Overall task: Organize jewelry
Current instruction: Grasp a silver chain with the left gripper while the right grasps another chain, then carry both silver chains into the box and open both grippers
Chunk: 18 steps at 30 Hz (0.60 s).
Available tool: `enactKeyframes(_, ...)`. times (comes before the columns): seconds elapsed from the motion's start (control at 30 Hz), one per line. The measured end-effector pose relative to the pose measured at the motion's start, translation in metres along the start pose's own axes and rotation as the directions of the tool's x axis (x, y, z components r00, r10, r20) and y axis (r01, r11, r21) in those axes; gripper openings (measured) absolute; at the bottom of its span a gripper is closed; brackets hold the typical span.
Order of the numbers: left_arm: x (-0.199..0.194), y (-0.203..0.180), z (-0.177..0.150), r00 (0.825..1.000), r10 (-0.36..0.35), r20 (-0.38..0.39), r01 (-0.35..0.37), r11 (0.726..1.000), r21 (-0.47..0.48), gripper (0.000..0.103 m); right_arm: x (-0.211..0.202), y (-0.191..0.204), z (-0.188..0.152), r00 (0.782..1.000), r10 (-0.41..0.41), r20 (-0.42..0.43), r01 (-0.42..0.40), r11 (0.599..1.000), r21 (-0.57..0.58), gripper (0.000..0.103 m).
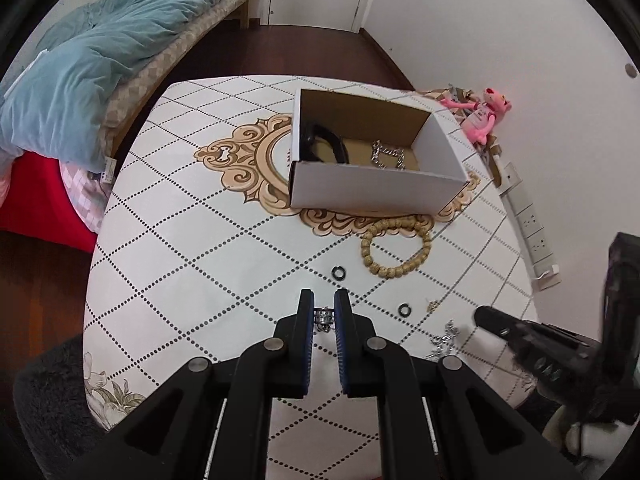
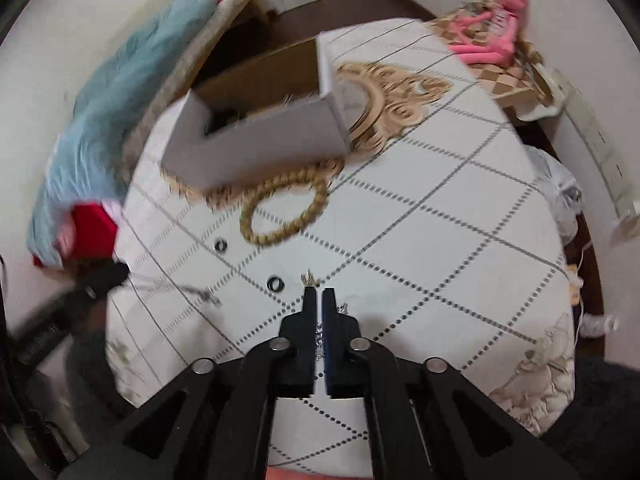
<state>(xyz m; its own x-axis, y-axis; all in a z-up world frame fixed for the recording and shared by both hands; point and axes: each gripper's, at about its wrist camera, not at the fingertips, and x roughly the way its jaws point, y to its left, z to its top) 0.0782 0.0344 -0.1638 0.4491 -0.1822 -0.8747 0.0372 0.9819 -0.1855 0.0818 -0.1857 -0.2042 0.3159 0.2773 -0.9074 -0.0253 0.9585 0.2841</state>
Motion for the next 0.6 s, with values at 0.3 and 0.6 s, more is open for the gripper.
enactKeyframes(0.3,0.026,0.016,-0.029,0.996,0.026,-0.087,-0.029,0.999,-0.034,0.007,0.041,0.036,-0.021,0.981,-0.195,-0.022,0.187,0.962,-0.201,0.039)
enactKeyframes(0.6,0.026,0.018,-0.033,0.996,0.012,-0.089,-0.016,0.999,-0.047,0.007,0.030,0.029,-0.026,0.975,-0.216,0.041,0.220,0.963,-0.154,0.000)
